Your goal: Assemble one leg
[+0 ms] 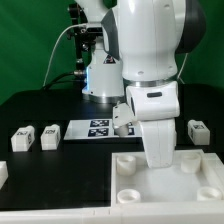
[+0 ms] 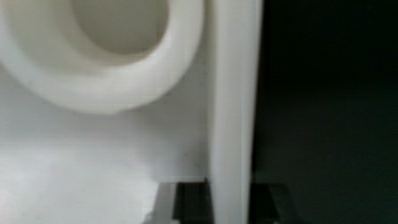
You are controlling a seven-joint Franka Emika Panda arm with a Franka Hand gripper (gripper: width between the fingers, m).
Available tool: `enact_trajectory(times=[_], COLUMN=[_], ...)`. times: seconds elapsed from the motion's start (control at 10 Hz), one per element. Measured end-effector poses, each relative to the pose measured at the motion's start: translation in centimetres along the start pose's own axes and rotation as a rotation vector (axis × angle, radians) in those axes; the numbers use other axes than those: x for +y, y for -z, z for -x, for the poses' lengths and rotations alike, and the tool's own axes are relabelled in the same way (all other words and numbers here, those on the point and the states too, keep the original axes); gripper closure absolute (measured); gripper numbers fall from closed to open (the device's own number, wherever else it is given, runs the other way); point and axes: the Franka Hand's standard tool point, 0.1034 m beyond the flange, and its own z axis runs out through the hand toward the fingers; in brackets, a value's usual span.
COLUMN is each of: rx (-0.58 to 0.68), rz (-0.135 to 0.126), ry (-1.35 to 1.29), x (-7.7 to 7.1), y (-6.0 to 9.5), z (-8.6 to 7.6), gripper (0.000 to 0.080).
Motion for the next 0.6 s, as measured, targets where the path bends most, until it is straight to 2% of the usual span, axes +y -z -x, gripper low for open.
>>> enact_trajectory(times=[0.3, 0.5, 0.6], rx=[0.001, 0.001, 0.000], rz=[0.002, 0.002, 0.002], ry=[-0.001, -0.003, -0.003], x=[-0.04, -0.03, -0.03], y=[-0.05, -0.06, -0.06], z=[0.07, 0.14, 0.17], gripper=[0.0741, 0.0445, 0.0445])
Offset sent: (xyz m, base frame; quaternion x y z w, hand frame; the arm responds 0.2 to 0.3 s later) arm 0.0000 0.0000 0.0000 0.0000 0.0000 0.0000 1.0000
